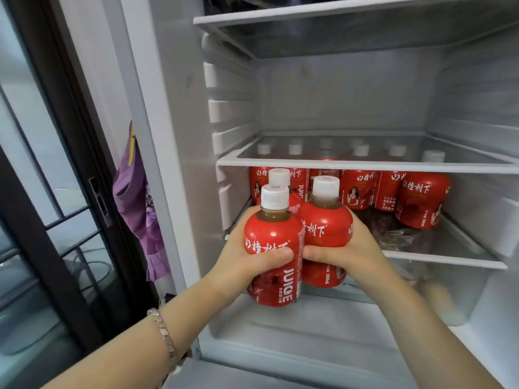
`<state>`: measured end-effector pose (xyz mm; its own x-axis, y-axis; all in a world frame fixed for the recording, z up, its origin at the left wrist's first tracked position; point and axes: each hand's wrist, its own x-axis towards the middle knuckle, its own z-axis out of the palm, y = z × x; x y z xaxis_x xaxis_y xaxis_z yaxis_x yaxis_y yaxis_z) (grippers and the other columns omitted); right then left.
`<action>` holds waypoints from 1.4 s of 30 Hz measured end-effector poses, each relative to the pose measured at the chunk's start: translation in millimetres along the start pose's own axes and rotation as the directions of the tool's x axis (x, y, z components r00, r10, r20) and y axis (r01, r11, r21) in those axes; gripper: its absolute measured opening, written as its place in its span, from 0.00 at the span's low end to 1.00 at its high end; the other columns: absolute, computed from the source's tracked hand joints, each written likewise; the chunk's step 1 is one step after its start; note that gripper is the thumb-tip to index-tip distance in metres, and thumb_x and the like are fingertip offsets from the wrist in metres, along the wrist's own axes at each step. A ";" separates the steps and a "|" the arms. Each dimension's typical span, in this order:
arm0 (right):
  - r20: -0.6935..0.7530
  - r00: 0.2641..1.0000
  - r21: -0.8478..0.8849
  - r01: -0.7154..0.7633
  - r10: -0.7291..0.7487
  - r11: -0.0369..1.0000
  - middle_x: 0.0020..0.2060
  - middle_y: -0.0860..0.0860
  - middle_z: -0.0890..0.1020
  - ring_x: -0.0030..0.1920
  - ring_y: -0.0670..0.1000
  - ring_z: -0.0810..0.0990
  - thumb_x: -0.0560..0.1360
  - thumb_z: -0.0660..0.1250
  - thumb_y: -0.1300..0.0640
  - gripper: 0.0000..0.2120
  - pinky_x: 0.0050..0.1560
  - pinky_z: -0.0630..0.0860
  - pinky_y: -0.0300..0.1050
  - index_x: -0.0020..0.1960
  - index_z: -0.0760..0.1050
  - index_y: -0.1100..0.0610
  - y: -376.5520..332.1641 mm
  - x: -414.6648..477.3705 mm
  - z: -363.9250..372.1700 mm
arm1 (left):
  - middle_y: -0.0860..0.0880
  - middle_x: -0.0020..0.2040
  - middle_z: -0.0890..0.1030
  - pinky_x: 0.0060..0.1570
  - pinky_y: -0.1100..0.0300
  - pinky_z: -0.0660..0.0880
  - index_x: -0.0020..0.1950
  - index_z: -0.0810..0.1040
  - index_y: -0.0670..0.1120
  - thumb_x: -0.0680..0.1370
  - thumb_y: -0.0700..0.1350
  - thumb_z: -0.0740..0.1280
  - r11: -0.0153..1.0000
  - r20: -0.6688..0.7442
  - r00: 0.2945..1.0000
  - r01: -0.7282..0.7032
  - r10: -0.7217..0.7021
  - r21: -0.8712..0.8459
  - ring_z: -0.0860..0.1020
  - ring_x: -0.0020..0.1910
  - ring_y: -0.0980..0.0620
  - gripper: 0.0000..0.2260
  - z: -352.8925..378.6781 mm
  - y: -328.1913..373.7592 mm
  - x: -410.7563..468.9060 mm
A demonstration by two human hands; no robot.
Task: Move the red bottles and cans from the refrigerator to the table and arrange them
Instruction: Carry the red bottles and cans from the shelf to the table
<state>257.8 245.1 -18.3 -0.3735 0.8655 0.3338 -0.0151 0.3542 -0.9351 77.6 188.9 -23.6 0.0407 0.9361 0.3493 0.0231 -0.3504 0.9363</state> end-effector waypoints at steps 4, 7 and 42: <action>0.109 0.993 0.047 0.042 -0.047 0.998 0.49 0.45 0.82 0.46 0.39 0.82 0.47 0.81 0.57 0.38 0.47 0.77 0.38 0.54 0.72 0.46 -14.6 -24.3 9.2 | 0.49 0.53 0.82 0.54 0.50 0.78 0.60 0.71 0.53 0.50 0.62 0.80 1.000 -0.104 0.995 -0.009 0.010 0.013 0.81 0.54 0.46 0.43 10.1 15.2 -43.2; 0.203 0.976 0.078 0.062 -0.077 0.995 0.47 0.44 0.82 0.45 0.38 0.82 0.47 0.79 0.58 0.37 0.43 0.78 0.34 0.53 0.71 0.45 -21.6 -42.1 19.5 | 0.44 0.54 0.81 0.53 0.48 0.78 0.63 0.70 0.49 0.48 0.63 0.80 0.999 -0.243 0.970 0.002 0.009 0.044 0.80 0.53 0.44 0.47 18.3 26.6 -80.1; 0.718 -0.513 0.364 -0.300 -0.471 0.882 0.56 0.50 0.79 0.55 0.49 0.80 0.45 0.79 0.46 0.47 0.55 0.78 0.50 0.62 0.67 0.49 -255.9 -802.8 194.6 | 0.49 0.57 0.79 0.52 0.55 0.79 0.62 0.68 0.55 0.51 0.62 0.80 0.894 -0.797 -0.489 0.425 0.355 0.138 0.79 0.57 0.49 0.43 481.1 275.9 -852.2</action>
<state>381.1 -609.2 -70.3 -0.4675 -0.8648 0.1833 -0.2392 -0.0759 -0.9680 529.9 -719.9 -80.2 -0.8074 -0.5585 0.1904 0.1755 0.0807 0.9812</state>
